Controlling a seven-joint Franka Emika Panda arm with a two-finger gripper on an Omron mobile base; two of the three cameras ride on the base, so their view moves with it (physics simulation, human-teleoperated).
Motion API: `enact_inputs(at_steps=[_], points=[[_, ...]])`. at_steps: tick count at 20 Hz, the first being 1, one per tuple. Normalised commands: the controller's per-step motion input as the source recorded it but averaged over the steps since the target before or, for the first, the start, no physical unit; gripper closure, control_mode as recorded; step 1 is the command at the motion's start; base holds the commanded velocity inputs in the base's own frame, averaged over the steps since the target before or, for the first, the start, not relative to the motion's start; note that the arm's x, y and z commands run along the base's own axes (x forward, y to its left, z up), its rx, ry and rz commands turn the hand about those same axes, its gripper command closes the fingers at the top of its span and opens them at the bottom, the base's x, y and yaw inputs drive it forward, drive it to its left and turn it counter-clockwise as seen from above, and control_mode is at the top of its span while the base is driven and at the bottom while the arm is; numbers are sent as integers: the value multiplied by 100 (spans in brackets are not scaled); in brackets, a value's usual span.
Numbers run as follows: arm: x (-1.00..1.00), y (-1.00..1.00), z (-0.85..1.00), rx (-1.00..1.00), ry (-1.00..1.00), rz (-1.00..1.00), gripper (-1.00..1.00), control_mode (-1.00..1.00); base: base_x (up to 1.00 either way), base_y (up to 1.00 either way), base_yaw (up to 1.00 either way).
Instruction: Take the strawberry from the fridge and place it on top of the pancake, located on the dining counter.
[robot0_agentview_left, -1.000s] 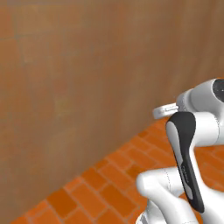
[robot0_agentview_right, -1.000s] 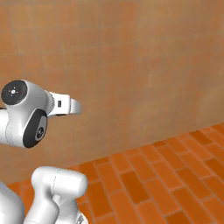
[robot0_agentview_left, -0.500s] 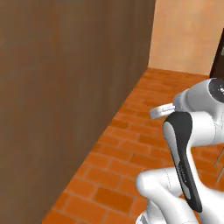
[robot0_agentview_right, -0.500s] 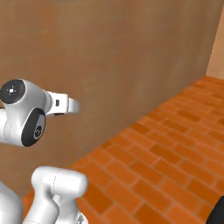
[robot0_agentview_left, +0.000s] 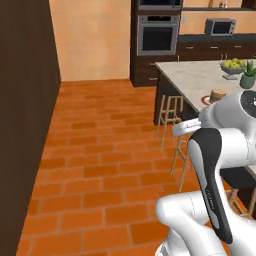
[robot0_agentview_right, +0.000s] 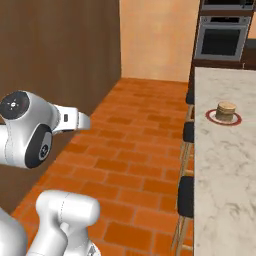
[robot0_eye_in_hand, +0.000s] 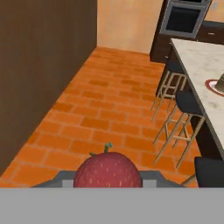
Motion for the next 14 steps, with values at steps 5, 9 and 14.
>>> enact_inputs(at_steps=[5,9,14], points=[[0,0,0,0,0,0,100,100,57,42,-82],[0,0,0,0,0,0,100,100,75,62,-77],[0,0,0,0,0,0,100,100,81,69,-74]])
